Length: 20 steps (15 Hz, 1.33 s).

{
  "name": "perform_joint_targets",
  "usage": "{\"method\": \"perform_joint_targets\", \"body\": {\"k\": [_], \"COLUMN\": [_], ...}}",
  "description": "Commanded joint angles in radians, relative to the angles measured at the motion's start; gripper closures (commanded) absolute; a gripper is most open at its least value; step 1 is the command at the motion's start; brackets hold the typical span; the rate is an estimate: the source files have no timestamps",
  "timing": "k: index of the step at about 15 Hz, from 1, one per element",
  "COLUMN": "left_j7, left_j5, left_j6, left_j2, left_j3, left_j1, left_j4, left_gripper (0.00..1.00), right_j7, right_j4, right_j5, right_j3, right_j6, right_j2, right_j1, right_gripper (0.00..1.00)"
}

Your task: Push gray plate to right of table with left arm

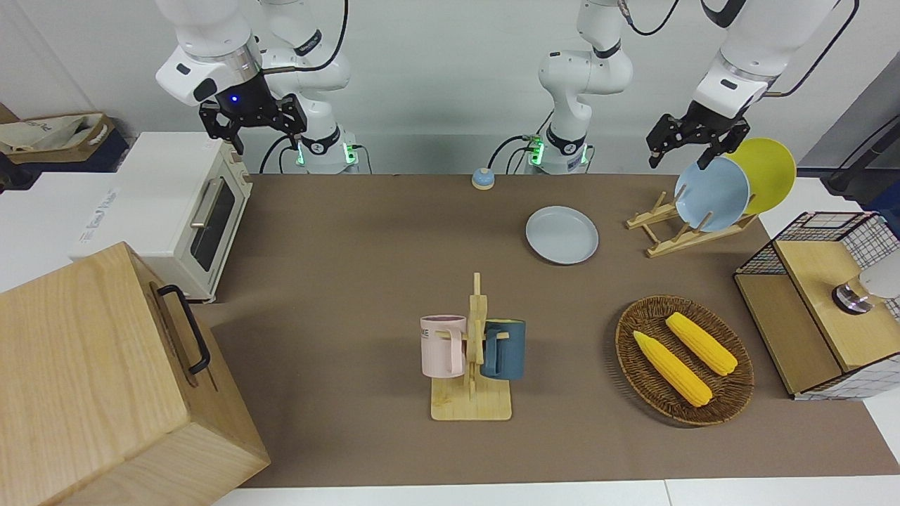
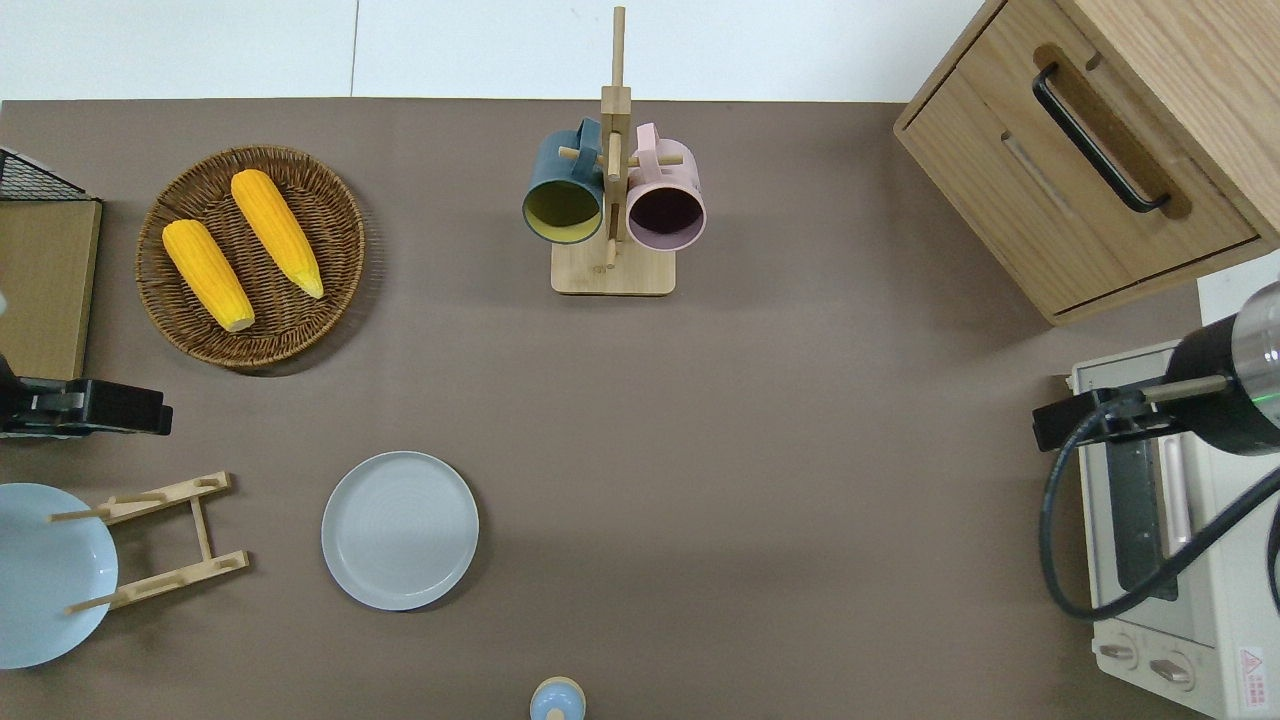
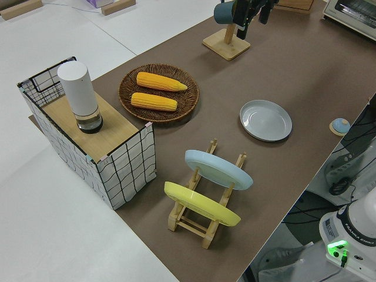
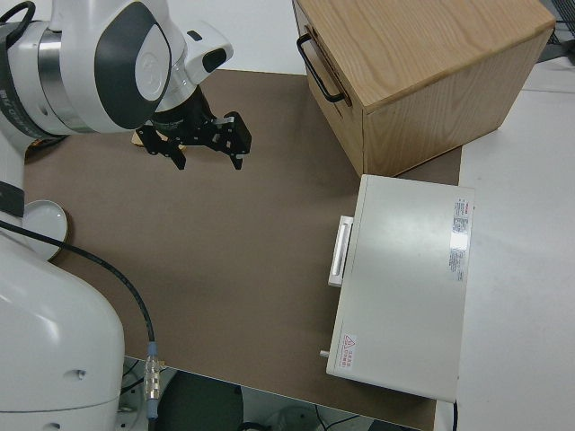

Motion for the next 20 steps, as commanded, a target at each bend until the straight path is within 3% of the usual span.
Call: {"method": "perform_joint_targets", "body": {"k": [1,9,14,20], "left_j7": [0.007,0.009,0.009,0.010], "left_j5": [-0.008,-0.010,-0.010,-0.010], "left_j6": [0.016,0.183,0.358,0.547], "left_j2": [-0.011,-0.041,-0.103,-0.118], "left_j3": [0.008,0.008,0.007,0.007], "left_j1": [-0.010,-0.010,-0.010,-0.012], "left_j4": [-0.053,-0.235,-0.439,-0.620], "left_gripper": [0.00,0.00,0.00,0.00], "right_j7": [0.012,0.013,0.013,0.013], "right_j4": [0.009,0.009,0.009,0.009], "right_j5": [0.004,0.004,0.004,0.004], "right_j3": [0.016,0.016,0.016,0.016], "right_j6": [-0.016,-0.016,-0.016,-0.016], "right_j2": [-0.002,-0.002,-0.002,-0.002], "right_j1": [-0.019,-0.019,-0.019,-0.019], "right_gripper": [0.017,0.017,0.017,0.017]}}
